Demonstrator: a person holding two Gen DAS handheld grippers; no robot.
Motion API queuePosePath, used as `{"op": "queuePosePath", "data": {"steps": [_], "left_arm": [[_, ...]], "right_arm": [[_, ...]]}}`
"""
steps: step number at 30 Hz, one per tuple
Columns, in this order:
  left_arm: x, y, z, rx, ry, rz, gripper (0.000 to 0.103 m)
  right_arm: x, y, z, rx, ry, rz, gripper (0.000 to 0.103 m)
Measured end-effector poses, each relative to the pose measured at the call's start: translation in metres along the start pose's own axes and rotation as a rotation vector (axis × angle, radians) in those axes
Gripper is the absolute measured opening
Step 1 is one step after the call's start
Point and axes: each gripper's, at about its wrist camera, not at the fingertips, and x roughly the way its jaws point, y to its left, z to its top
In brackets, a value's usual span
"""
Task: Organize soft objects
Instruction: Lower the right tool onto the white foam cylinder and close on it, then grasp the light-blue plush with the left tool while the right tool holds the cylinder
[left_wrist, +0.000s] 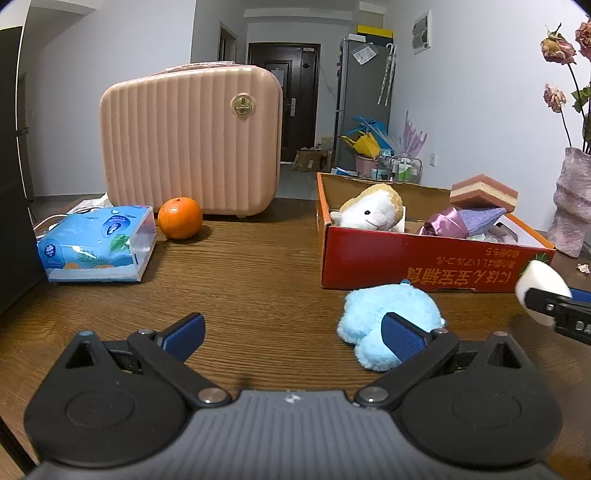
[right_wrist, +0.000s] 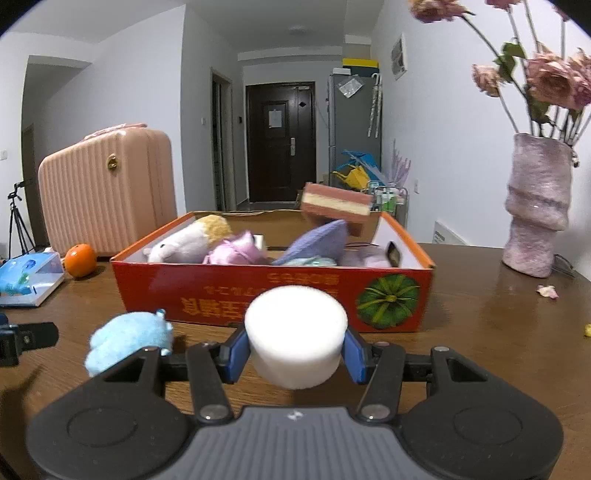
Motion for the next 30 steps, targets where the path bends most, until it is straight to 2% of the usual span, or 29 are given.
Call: {"op": "queuePosePath", "data": {"steps": [11, 17, 20, 24, 30], "left_arm": [[-0.001, -0.005, -0.002, 0.017, -0.002, -0.032, 0.103], [0.003, -0.018, 0.0, 0.032, 0.003, -0.096, 0.103], [0.012, -0.033, 0.002, 0.063, 0.023, -0.148, 0.103], [0.029, -0.054, 0.004, 0.122, 0.05, -0.179, 0.103], [0.055, -0.07, 0.002, 0.166, 0.115, -0.173, 0.103]], "right_arm": [[-0.022, -0.029, -0.008, 0.024, -0.016, -0.023, 0.052], [-0.022, -0.031, -0.009, 0.036, -0.017, -0.026, 0.052], [-0.021, -0.031, -0.009, 0.04, -0.017, -0.029, 0.052], [-0.02, -0.031, -0.009, 0.045, -0.017, -0.034, 0.052], [-0.019, -0.031, -0.01, 0.047, -0.01, -0.03, 0.052]]}}
